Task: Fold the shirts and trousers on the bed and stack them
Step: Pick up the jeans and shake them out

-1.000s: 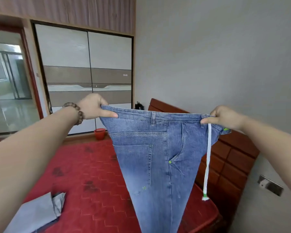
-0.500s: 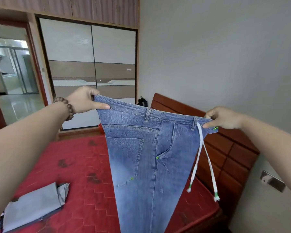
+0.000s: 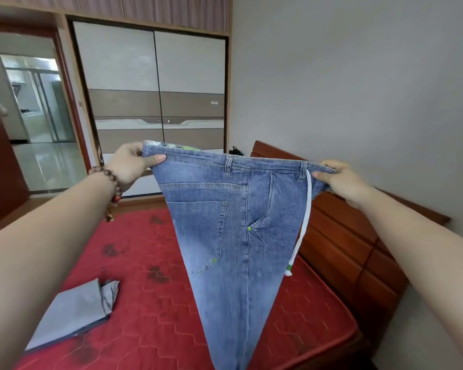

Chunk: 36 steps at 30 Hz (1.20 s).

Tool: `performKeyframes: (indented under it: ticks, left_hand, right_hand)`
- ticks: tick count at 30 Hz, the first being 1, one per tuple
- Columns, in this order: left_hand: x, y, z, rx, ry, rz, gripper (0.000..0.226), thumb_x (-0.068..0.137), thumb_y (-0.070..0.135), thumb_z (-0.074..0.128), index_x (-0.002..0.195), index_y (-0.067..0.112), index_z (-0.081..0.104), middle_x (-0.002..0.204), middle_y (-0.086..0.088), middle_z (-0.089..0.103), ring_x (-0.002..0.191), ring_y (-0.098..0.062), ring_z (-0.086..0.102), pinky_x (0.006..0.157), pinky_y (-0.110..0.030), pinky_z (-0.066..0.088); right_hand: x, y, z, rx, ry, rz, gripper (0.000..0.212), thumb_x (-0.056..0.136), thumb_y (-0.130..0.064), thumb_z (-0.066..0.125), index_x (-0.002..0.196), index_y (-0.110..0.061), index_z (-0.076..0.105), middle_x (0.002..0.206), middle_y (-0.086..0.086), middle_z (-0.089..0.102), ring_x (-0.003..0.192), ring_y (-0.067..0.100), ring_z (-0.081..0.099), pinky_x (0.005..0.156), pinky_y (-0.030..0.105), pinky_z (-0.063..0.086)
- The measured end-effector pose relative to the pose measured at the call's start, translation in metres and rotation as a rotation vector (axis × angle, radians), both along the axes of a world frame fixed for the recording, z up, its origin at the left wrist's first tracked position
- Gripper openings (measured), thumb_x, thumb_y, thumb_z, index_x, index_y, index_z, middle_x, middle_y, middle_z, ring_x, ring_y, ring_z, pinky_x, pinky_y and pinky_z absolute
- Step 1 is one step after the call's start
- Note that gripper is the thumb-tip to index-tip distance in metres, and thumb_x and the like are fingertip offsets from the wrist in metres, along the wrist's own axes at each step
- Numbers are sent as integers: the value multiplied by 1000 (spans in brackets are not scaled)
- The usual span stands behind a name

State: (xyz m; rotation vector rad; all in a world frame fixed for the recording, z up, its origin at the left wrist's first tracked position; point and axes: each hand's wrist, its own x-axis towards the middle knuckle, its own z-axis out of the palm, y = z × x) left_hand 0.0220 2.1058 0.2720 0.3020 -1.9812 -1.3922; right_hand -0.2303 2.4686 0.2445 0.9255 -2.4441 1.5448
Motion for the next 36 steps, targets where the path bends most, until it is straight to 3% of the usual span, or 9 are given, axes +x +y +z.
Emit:
performKeyframes:
  ticks: [2, 6, 9, 10, 12, 15, 20, 28, 36]
  left_hand:
    - [-3, -4, -16, 118, -52, -111, 20, 94, -1, 51, 96, 13, 64, 82, 6, 74, 73, -3, 70, 65, -23, 59]
    - [4, -15, -33, 254, -28, -266, 29, 93, 3, 50, 84, 14, 76, 81, 4, 75, 74, -7, 71, 64, -27, 60]
    - [11, -29, -37, 342, 28, -387, 12, 70, 23, 78, 79, 16, 79, 85, -1, 76, 77, -11, 72, 63, -30, 60]
    - [10, -35, -37, 361, 42, -410, 30, 59, 29, 87, 83, 14, 79, 89, -3, 75, 81, -13, 72, 67, -33, 60]
    - [5, -43, -33, 420, 100, -387, 40, 52, 33, 90, 85, 12, 78, 92, -5, 75, 85, -15, 72, 73, -35, 60]
    - [-10, -50, -31, 474, 124, -247, 14, 79, 19, 68, 74, 12, 78, 84, -3, 75, 77, -13, 72, 64, -31, 60]
    - [-42, -85, -65, 608, 24, -94, 16, 94, 14, 55, 96, 7, 69, 88, -4, 75, 79, -15, 73, 63, -33, 60]
    - [-114, -166, -172, 717, -76, 39, 10, 94, 12, 56, 96, 6, 63, 86, -4, 74, 75, -14, 72, 62, -28, 59]
    - [-219, -270, -291, 700, -109, 227, 10, 92, 3, 57, 90, 8, 66, 74, 3, 74, 68, -8, 69, 60, -21, 55]
  right_hand:
    - [4, -3, -8, -19, -204, 69, 18, 92, -7, 61, 80, -20, 61, 81, 6, 62, 71, 16, 60, 67, 31, 55]
    - [2, 6, -3, 2, -241, 252, 11, 87, -2, 64, 86, -13, 65, 74, 4, 66, 63, 12, 63, 59, 26, 54]
    - [-2, 7, 12, 0, -250, 334, 8, 84, -1, 65, 84, -10, 64, 65, -4, 67, 58, 7, 62, 52, 20, 50]
    - [-5, 5, 19, -23, -272, 370, 9, 79, -6, 68, 87, -9, 64, 66, -4, 69, 58, 7, 63, 52, 20, 50]
    - [-12, -3, 29, -66, -322, 423, 44, 60, -26, 83, 96, -7, 66, 75, 0, 72, 63, 10, 67, 57, 22, 55]
    - [-25, -26, 29, -58, -335, 392, 77, 32, -44, 94, 96, -10, 70, 78, 2, 73, 66, 11, 68, 56, 22, 55]
    - [-53, -75, -4, 22, -382, 311, 10, 81, -7, 70, 91, -10, 68, 69, 0, 70, 63, 15, 64, 52, 20, 52]
    - [-133, -171, -111, 151, -306, 186, 6, 85, -3, 68, 84, -9, 71, 70, 4, 67, 56, 5, 61, 53, 18, 50]
    - [-243, -309, -212, 255, -312, 115, 5, 86, -9, 69, 89, -6, 72, 74, 10, 65, 63, 16, 58, 53, 22, 49]
